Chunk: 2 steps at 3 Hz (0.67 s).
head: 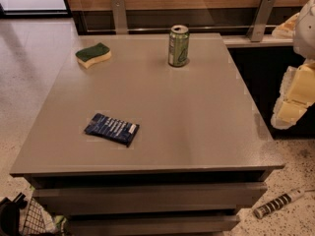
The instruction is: Move rxbar blueberry near sponge
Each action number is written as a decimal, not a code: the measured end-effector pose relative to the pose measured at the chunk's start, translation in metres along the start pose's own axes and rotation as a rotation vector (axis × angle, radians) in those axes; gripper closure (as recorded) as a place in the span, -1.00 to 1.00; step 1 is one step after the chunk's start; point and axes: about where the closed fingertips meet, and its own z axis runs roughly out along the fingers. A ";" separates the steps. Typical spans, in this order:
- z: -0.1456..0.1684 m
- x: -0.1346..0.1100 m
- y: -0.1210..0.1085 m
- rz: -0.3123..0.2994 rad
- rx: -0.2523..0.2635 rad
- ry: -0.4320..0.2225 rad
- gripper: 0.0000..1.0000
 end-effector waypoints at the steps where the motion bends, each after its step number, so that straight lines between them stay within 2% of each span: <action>1: 0.000 0.000 0.000 0.000 0.000 0.000 -1.00; 2: 0.009 -0.018 0.006 0.018 -0.009 -0.086 -1.00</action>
Offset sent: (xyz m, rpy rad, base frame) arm 0.0029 0.0720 -0.0220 0.3321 -0.0320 0.0379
